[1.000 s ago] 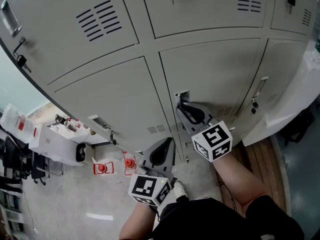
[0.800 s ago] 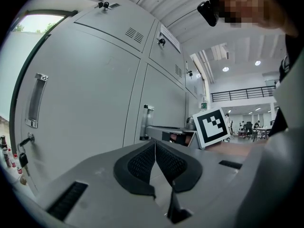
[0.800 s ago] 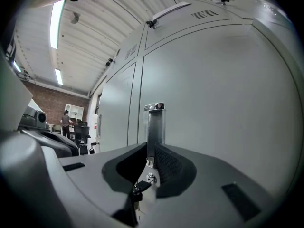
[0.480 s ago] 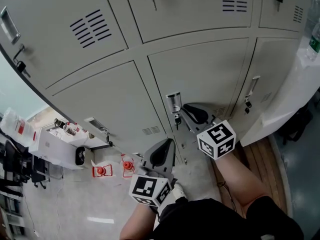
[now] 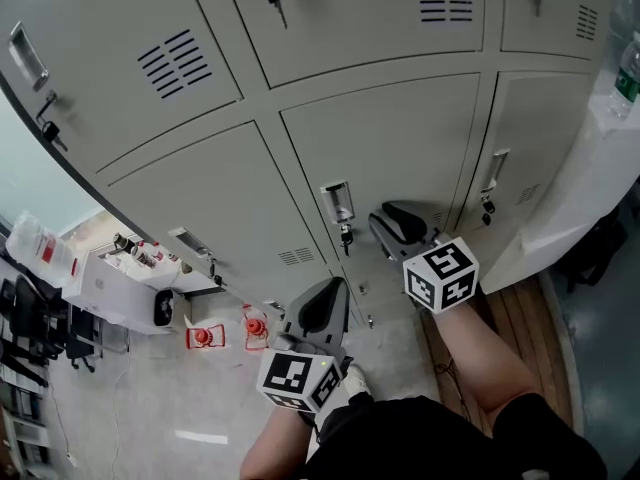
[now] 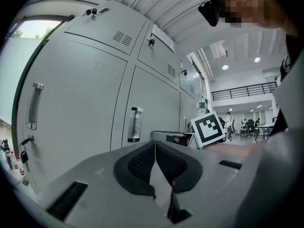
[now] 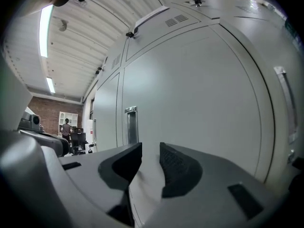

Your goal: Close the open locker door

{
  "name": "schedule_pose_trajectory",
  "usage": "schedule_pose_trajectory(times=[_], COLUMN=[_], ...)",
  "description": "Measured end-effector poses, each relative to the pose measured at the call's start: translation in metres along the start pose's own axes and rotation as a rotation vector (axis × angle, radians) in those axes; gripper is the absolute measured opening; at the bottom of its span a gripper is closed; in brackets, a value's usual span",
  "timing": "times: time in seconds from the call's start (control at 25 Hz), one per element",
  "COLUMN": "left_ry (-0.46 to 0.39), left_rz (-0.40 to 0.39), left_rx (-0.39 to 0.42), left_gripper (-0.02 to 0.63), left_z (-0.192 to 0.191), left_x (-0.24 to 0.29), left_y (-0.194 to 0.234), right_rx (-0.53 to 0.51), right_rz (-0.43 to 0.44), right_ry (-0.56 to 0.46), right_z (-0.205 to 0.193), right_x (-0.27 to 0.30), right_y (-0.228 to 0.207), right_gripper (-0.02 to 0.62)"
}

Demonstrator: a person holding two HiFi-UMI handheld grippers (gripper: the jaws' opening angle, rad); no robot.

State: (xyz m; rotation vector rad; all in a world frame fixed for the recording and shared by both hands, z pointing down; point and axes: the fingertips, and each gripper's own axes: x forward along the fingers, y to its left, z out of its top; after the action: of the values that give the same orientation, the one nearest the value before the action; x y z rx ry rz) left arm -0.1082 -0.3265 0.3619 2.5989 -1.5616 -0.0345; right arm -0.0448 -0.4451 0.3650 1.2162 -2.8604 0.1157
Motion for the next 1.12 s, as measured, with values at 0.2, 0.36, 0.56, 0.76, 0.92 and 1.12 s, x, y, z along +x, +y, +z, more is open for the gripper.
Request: schedule_pose_trajectory(times=[0.2, 0.36, 0.56, 0.76, 0.92, 1.12], left_ry=[0.0, -0.002, -0.001, 0.002, -0.004, -0.006], left_rz=[0.02, 0.036, 0.051, 0.062, 0.063, 0.054], left_rx=[-0.007, -0.007, 0.002, -0.001, 0.005, 0.006], left_gripper=[0.02, 0.02, 0.02, 0.02, 0.02, 0.02], left_z=[-0.002, -0.003, -0.004, -0.005, -0.006, -0.008], left_x=[-0.005, -0.013, -0.025, -0.04, -0.05, -0.068], left_y=[-0.018, -0.039, -0.066, -0.085, -0.092, -0.096], right_rx=[0.004, 0.002, -0.001, -0.004, -0.014, -0.025], right_rz=[-0.001, 0.017, 0.047, 0.085, 0.114, 0.124], right_ry=[-0.007, -0.011, -0.019, -0.009, -0.002, 0.001], right_z=[0.003, 0.003, 0.005, 0.002, 0.001, -0.002], right_x=[-0.025, -0.049, -0.081, -0.108, -0.125, -0.145], right_y=[-0.008, -0.004, 0.007, 0.024, 0.039, 0.064], right_gripper=[0.169, 0.169, 0.163, 0.114, 0.054, 0.054])
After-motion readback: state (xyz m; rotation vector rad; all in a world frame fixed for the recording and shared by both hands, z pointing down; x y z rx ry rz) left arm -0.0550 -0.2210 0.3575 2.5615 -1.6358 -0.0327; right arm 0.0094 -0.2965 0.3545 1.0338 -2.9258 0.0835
